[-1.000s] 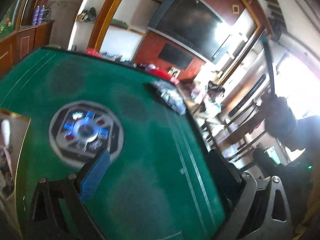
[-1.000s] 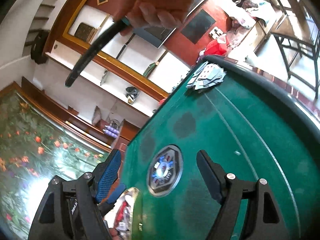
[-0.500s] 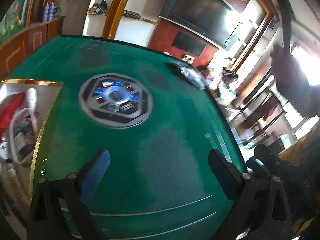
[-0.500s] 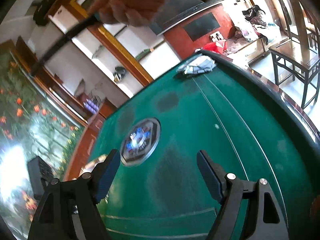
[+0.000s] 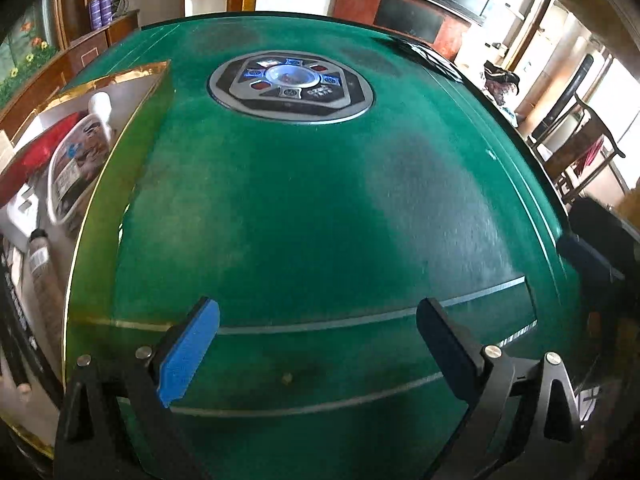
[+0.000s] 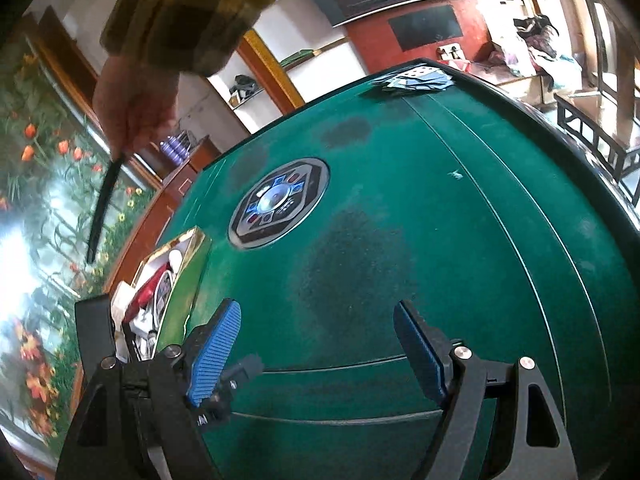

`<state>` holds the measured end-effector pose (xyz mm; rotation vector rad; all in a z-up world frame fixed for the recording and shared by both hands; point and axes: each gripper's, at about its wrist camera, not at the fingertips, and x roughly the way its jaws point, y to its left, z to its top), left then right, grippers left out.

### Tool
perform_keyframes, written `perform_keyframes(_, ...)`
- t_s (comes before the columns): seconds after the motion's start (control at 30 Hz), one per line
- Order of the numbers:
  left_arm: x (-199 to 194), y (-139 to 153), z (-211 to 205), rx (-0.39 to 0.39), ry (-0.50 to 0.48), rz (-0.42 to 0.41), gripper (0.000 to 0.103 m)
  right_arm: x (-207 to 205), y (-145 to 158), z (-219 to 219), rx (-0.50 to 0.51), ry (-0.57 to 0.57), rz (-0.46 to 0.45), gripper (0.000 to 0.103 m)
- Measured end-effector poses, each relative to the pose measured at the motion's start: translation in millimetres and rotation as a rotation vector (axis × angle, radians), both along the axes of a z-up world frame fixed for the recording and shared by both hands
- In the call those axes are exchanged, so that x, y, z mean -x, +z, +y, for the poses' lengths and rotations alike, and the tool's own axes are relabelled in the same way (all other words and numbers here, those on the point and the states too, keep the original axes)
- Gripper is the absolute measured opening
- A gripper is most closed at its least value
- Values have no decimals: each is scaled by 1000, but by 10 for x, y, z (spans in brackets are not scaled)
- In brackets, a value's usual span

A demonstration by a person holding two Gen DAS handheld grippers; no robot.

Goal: Organize objects

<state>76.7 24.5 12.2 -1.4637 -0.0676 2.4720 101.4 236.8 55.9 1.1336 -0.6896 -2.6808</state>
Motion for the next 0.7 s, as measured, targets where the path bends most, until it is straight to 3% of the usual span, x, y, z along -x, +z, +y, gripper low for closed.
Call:
perform_keyframes(0.37, -541, 190, -369, 51, -31, 142, 99, 79, -106, -395, -28, 88, -36, 83)
perform_keyframes(0.53, -649, 292, -572, 1, -24, 171, 99, 125, -121, -693, -57, 160, -31, 83)
perform_keyframes(0.7, -813, 554, -850, -10, 8, 286, 99, 167, -116, -900, -84, 222, -32, 83)
